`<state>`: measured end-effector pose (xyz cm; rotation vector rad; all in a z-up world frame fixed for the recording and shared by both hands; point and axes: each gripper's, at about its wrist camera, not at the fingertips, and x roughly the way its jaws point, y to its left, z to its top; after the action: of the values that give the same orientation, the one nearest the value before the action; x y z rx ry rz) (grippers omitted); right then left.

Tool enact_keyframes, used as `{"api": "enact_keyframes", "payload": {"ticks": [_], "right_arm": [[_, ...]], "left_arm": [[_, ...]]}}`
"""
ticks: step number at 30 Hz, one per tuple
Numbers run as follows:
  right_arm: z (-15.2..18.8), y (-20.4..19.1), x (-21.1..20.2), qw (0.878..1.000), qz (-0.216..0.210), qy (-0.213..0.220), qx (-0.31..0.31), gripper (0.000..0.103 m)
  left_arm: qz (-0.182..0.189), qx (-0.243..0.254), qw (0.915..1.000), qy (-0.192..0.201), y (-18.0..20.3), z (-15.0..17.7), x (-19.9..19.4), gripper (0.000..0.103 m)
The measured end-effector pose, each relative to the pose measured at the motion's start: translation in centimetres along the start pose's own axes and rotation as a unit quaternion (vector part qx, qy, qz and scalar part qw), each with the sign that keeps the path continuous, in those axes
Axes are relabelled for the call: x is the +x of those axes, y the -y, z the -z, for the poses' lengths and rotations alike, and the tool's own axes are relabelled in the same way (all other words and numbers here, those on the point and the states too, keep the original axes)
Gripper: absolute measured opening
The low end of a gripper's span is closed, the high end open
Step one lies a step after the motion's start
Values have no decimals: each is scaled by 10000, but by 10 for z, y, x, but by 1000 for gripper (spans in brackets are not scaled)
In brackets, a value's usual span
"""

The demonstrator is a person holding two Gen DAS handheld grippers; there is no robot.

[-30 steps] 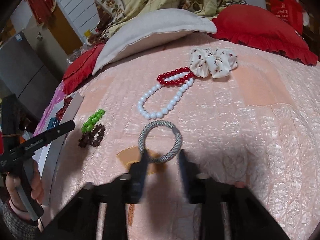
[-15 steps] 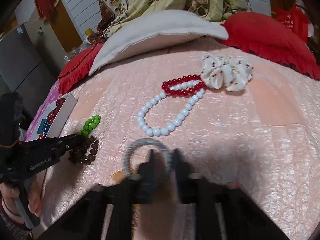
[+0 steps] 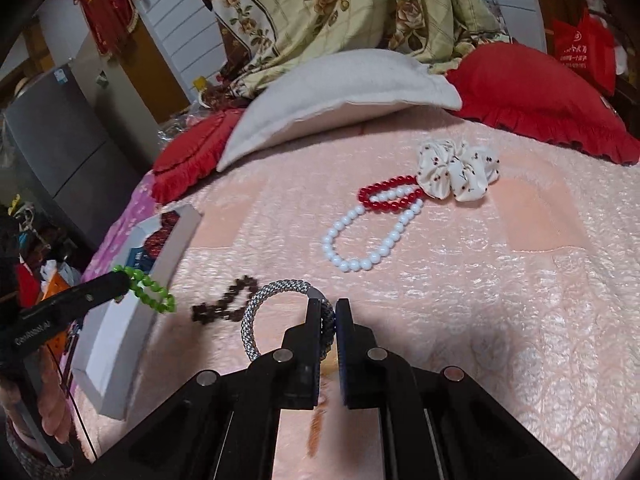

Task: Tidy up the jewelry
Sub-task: 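Carry the green bracelet into the tray with the left tool while the right drops the bangle there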

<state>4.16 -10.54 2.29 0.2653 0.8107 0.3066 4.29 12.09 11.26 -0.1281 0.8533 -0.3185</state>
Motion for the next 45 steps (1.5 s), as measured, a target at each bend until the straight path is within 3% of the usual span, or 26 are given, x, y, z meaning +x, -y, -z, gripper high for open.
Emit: {"api": "enact_keyframes", "payload": {"ticks": [6,13,24,28,36,40,45], "right_arm": [[5,-36,-13,9995,-99,15,-303,6],[8,-94,-4,9967,-327,-142,-730,6],[11,-215,54,9828,-756,-631,-1560,6],[16,-252,84,9756,-715,-781,-1923,6],[14,-284,146,9700,-497,-1069,-2126,6],[13,-290,164,9693,-412,-1126,-2147,6],[10,-296,180,9697,-334,-1159,-2126,6]], "left_arm": [[-225,-259,9991,263,-32,7,-35,8],[-601,-669,9954,332,-86,26,-49,8],[-1119,-1574,9810,200,-190,57,-36,7],[-1278,-1877,9739,49,-219,64,-28,7],[-1395,-2201,9652,-207,-247,56,-8,7],[-1597,-2257,9608,-201,-252,52,-7,7],[-1556,-2314,9601,-209,-256,51,-5,7]]}}
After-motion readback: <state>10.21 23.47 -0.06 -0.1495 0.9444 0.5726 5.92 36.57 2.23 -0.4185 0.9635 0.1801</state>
